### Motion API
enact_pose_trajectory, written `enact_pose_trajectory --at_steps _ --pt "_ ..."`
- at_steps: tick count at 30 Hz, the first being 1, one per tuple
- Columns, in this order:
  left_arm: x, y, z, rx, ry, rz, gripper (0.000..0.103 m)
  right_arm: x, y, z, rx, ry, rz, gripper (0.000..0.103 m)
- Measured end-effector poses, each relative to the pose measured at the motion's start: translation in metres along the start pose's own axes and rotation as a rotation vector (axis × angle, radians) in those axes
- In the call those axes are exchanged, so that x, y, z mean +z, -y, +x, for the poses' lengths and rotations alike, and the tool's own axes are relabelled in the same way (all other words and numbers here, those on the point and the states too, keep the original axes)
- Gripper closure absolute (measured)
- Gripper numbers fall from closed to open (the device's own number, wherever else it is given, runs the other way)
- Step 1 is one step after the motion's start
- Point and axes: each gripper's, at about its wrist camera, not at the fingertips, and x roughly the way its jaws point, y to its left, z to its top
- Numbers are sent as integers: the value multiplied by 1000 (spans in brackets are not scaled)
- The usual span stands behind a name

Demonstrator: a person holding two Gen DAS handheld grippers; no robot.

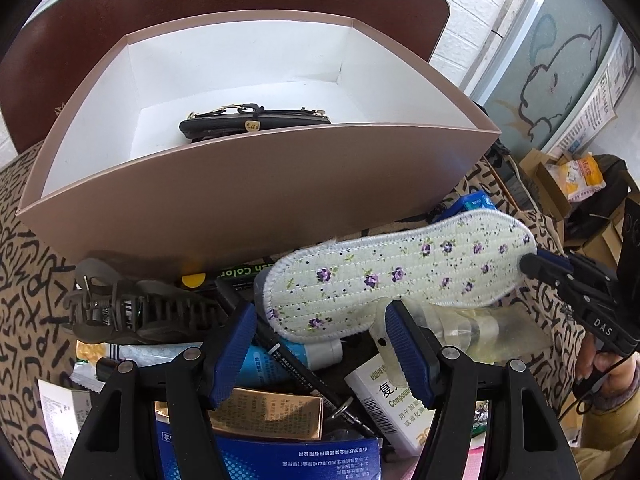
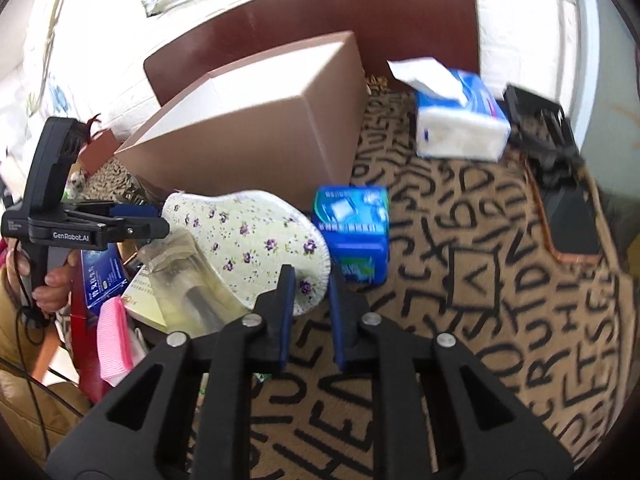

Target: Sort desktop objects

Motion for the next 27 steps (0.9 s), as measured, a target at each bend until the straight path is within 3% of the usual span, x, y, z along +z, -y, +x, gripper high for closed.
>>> enact_pose_trajectory --at_steps 4,15,27 --pt "4 1 3 9 -1 -2 35 5 -3 4 -55 7 -58 86" --pt "14 5 13 16 -31 5 33 9 1 8 -56 14 -50 86" --pt "10 7 -5 0 -1 -29 33 15 0 7 -46 27 -33 86"
